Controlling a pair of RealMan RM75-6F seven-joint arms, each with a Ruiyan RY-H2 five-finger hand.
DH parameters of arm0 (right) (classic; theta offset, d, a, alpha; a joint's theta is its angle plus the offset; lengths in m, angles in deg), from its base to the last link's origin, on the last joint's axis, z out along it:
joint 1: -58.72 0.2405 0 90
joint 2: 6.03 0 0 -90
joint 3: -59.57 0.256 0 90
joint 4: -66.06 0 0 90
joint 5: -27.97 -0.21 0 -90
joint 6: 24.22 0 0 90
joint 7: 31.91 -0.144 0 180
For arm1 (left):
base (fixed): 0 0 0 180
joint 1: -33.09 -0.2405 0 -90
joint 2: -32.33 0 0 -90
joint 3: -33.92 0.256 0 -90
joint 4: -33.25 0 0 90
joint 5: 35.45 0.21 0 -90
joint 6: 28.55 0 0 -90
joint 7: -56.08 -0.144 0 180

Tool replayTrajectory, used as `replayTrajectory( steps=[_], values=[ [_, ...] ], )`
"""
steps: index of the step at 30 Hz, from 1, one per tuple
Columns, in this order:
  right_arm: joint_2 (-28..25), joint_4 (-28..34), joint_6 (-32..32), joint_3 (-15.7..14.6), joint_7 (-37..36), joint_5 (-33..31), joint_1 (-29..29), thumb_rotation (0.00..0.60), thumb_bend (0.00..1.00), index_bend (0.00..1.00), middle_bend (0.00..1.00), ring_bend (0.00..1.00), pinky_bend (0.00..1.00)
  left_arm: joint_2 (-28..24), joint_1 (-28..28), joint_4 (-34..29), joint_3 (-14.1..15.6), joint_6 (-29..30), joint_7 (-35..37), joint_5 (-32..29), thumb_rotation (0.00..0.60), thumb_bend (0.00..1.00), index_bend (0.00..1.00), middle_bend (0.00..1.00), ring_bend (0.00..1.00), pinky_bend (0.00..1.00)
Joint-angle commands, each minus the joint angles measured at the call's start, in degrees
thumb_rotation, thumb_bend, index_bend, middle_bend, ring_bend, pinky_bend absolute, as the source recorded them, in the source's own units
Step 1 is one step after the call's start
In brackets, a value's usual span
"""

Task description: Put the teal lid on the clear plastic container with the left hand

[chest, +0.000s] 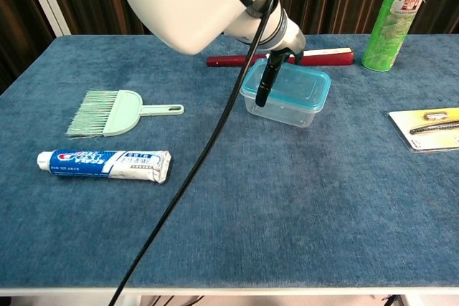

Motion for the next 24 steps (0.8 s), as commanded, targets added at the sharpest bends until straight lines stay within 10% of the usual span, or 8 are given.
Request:
replayTrajectory(
  steps=[1, 12, 24],
  values=[
    [-0.02, 0.01, -0.08, -0.02, -0.03, 0.07, -0.05, 0.6, 0.13, 0.0, 0.17, 0.0, 0.0, -0.32, -0.53, -0.7, -1.0, 0.85, -0.9, 0.36, 0.6, 0.06, 0.05, 0.05, 0.03, 0.08],
    [-0.07, -0.13, -0.76, -0.17, -0.72, 1.0, -0.31, 0.6, 0.13, 0.0, 0.17, 0.0, 0.0, -6.51, -4.86, -10.66, -5.62, 3.42, 3.3, 8.53, 0.6, 0.05, 0.03, 0.0, 0.0, 0.07],
    [0.36, -0.69, -1.1, -0.67, -1.53, 2.69, -0.22, 0.6, 0.15, 0.0, 0.17, 0.0, 0.0, -16.25, -17.9, -35.01, -6.38, 14.52, 21.62, 40.74, 0.6, 0.04, 0.21, 0.17, 0.08, 0.07]
  ],
)
